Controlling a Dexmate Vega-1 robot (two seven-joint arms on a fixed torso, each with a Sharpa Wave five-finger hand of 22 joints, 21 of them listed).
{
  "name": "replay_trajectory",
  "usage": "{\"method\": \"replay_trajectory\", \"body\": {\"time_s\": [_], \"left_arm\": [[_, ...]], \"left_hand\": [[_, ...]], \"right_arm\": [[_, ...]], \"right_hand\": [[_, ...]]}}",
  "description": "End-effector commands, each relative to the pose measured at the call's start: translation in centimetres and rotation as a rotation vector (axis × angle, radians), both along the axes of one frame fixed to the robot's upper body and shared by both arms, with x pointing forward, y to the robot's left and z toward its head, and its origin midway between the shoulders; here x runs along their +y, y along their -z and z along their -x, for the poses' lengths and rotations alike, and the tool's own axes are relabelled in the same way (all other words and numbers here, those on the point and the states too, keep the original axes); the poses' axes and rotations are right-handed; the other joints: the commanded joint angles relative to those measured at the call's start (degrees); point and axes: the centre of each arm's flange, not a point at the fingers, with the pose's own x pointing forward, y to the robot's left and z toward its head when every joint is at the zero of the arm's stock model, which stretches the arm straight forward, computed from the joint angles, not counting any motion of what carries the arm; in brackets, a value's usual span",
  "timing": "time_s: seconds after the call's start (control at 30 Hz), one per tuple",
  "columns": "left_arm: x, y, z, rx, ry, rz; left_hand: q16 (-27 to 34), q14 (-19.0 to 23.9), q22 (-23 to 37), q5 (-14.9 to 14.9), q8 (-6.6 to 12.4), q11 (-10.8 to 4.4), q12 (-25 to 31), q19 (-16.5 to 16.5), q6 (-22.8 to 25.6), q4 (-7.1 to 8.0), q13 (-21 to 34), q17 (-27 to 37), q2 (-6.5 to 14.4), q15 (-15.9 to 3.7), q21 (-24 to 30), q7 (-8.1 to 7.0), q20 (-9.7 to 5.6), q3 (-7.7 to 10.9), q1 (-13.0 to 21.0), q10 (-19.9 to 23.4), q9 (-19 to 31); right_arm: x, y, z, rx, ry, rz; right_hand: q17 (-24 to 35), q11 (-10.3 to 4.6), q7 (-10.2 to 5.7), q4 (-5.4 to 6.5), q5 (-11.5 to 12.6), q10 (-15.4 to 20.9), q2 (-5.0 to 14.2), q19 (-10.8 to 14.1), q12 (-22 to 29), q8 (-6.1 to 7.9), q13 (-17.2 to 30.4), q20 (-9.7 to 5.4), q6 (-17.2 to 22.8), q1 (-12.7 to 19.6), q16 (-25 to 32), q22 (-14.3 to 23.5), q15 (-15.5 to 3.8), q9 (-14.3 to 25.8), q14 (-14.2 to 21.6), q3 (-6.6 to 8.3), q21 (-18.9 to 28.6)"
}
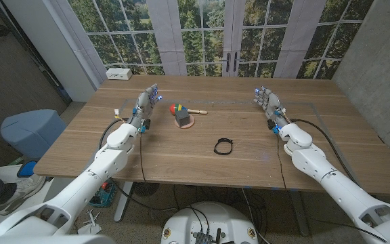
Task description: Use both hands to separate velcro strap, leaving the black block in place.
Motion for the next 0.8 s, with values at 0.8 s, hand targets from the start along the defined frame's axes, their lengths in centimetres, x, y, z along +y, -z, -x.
{"method": "replay_trajectory", "body": {"time_s": [0.8], "left_arm": [[-1.1, -1.7, 3.1, -0.158, -0.176, -0.276]], "left_hand": [[1.6, 15.2, 0.8, -2.0, 1.29, 1.41, 1.9, 9.8, 9.8, -10.43, 0.5, 0.2, 0.5, 1.98, -2.7, -0.36, 4.69, -0.37, 4.4, 9.7, 0.5]], "right_arm": [[2.5, 3.5, 4.4, -0.028, 0.137, -0.041]], "right_hand": [[-0.9, 1.69, 1.53, -5.58, 0.1, 4.0, 0.57, 5.0, 1.1, 0.81, -1.4, -0.99, 3.6, 4.0, 2.1, 0.3, 0.78, 0.3, 5.0, 0.81, -1.2]]}}
